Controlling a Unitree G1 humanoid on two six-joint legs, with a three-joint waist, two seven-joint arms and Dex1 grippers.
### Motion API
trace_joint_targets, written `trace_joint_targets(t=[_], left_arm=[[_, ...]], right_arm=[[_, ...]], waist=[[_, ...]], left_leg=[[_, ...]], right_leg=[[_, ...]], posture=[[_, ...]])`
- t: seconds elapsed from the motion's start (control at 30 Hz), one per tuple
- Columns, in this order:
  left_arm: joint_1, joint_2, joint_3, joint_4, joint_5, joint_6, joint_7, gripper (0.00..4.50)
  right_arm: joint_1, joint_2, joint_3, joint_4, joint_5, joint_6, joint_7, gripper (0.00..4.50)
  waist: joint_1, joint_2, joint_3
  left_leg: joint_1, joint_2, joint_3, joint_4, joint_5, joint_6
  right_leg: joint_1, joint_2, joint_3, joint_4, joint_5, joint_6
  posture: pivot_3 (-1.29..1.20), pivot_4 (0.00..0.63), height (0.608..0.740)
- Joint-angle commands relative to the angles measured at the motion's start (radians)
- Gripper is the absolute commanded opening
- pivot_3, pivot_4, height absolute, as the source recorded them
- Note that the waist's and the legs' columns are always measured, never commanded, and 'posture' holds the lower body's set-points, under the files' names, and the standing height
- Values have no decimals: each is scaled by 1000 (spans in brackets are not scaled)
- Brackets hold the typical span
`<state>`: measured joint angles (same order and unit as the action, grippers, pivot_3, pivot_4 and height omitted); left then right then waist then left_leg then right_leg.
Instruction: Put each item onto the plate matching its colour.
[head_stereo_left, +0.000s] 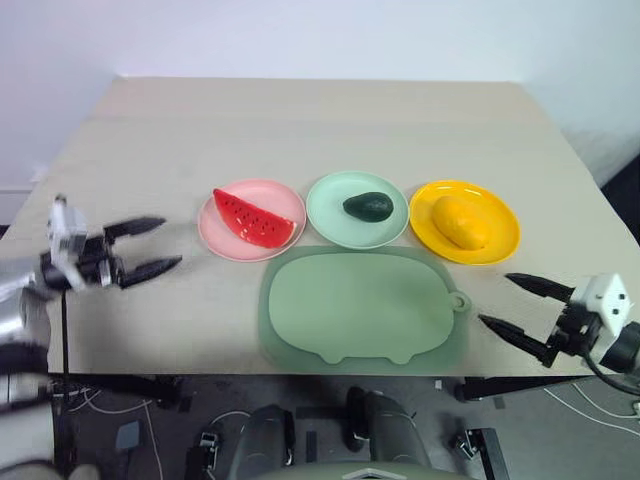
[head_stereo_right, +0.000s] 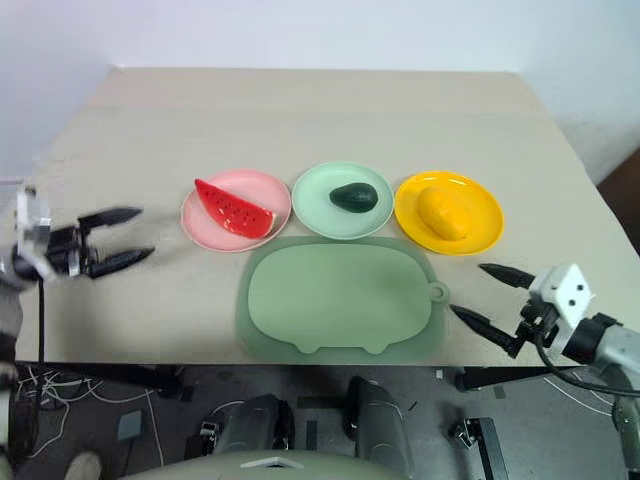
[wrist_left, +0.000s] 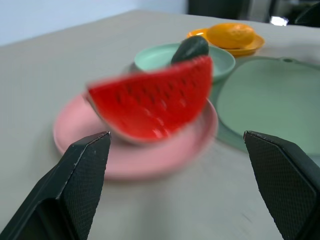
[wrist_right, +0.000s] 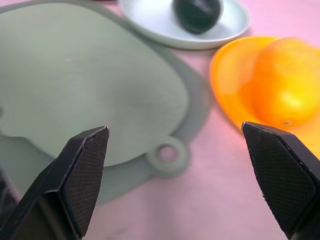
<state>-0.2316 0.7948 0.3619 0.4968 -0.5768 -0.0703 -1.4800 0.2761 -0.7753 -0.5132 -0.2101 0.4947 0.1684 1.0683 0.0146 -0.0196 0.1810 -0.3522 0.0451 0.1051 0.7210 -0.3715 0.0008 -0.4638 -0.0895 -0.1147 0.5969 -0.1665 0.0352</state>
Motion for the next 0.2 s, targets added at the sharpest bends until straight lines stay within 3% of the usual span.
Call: trace_joint_targets(t=[0.03,0.2], left_arm=[[142,-51,99,-195,-47,-4,105,4458],[260,-166,146,-249,-39,-79,215,4458]], right_arm=[[-9,-24,-60,38,19,-19,14,4500],[4,-22,-88,88,15,-45,36,4500]], waist=[[6,0,0],[25,1,-1]], left_leg=[[0,0,0,0,0,1],[2,0,0,0,0,0]], right_leg=[[0,0,0,0,0,0],[2,0,0,-1,-2,-3]], posture=[[0,150,733],[0,150,733]])
